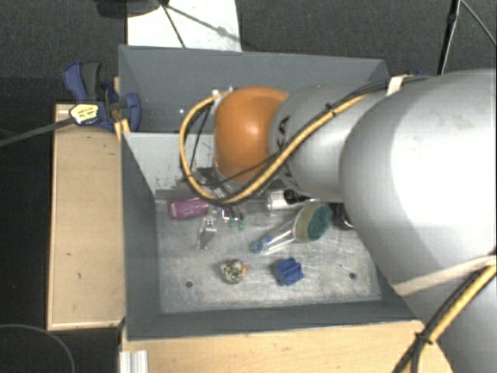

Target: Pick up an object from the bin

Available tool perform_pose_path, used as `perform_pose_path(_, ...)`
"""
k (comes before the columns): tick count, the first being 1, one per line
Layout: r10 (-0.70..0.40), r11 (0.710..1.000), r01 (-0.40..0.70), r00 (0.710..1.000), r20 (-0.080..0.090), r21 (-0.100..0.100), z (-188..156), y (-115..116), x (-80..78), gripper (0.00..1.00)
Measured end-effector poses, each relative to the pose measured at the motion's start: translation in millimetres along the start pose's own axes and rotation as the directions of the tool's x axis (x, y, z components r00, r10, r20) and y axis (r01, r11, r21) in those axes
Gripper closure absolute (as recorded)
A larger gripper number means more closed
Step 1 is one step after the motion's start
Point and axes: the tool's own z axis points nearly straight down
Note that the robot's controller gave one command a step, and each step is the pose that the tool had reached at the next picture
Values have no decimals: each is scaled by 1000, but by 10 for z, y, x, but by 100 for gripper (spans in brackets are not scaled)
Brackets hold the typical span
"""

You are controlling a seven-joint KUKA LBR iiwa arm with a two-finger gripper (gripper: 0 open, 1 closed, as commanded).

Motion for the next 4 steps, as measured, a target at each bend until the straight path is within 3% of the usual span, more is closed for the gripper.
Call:
perform_pose_path(1,91,996,-91,996,-6,4,40,149,-10,0)
perform_pose_path(4,-24,1000,24,1000,-6,7,47,175,17,0)
